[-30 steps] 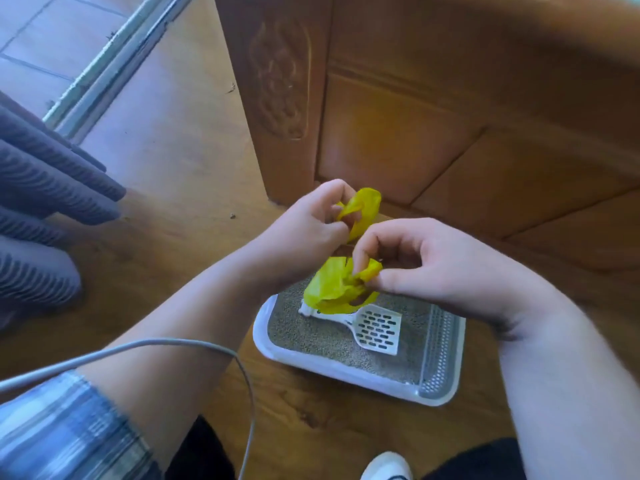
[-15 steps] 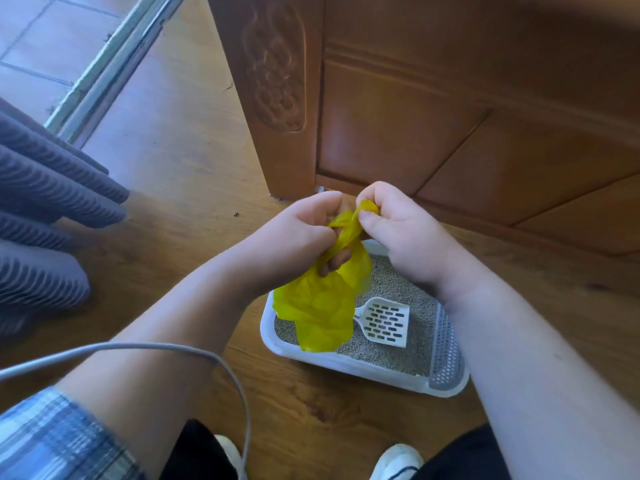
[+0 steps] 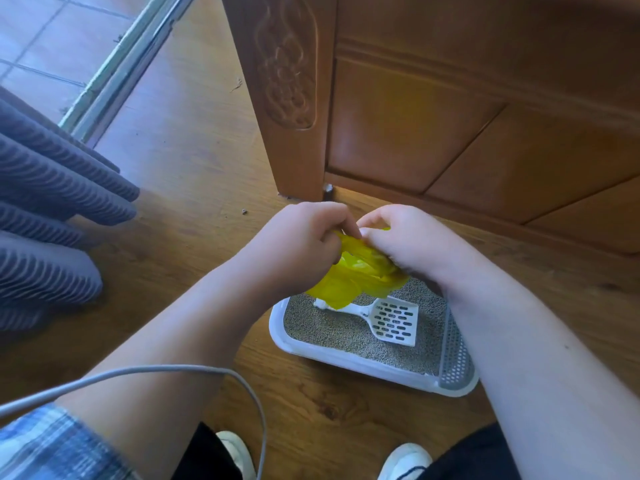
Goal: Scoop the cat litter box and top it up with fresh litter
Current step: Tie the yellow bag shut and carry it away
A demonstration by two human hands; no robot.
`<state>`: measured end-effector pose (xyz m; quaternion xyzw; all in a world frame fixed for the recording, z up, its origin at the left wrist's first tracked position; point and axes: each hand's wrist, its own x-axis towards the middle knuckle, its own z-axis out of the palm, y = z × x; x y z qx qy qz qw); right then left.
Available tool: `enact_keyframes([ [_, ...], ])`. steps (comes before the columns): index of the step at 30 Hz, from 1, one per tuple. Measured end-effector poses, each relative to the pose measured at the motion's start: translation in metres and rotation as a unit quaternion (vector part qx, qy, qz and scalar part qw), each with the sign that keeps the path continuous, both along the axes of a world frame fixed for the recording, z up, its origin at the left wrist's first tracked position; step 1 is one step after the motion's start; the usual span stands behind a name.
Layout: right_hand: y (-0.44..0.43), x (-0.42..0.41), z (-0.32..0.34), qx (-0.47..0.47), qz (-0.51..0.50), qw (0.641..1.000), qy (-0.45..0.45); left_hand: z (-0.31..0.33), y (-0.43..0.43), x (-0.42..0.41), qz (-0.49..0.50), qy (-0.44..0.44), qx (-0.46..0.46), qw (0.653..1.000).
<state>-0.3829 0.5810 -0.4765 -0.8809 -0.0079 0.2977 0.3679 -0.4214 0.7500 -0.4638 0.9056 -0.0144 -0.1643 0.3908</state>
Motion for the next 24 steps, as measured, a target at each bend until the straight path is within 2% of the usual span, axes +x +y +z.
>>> enact_keyframes([
  [3,0.001,-0.003,0.001,-0.019,0.01,1.0,-0.007,-0.001,0.002,0.0,-0.016,0.02,0.044,0.999],
  [5,0.002,-0.003,0.0,-0.007,0.019,1.0,-0.019,-0.001,0.002,0.0,-0.034,0.065,0.052,0.996],
  [10,0.004,-0.007,0.0,0.091,-0.028,0.993,-0.076,0.001,0.007,0.001,0.031,0.168,-0.046,0.984],
  [12,0.002,-0.008,0.001,0.109,-0.068,0.983,-0.133,0.001,0.011,0.001,0.064,0.226,-0.099,0.967],
  [14,0.0,-0.007,0.008,0.141,-0.094,0.974,-0.153,-0.003,0.016,0.0,0.106,0.268,-0.146,0.946],
  [17,0.001,-0.014,0.025,0.224,-0.05,0.972,-0.046,-0.006,0.019,0.001,0.197,0.285,-0.176,0.921],
  [19,0.002,-0.022,0.029,0.201,0.03,0.978,0.055,-0.007,0.019,0.0,0.235,0.284,-0.187,0.91],
  [21,0.006,-0.033,0.025,0.139,0.091,0.978,0.127,-0.003,0.017,-0.003,0.251,0.292,-0.203,0.9],
  [22,0.009,-0.038,0.022,0.115,0.104,0.979,0.136,-0.001,0.015,-0.005,0.253,0.3,-0.213,0.895],
  [24,0.015,-0.044,0.017,0.087,0.1,0.987,0.096,0.003,0.012,-0.011,0.249,0.313,-0.22,0.889],
])
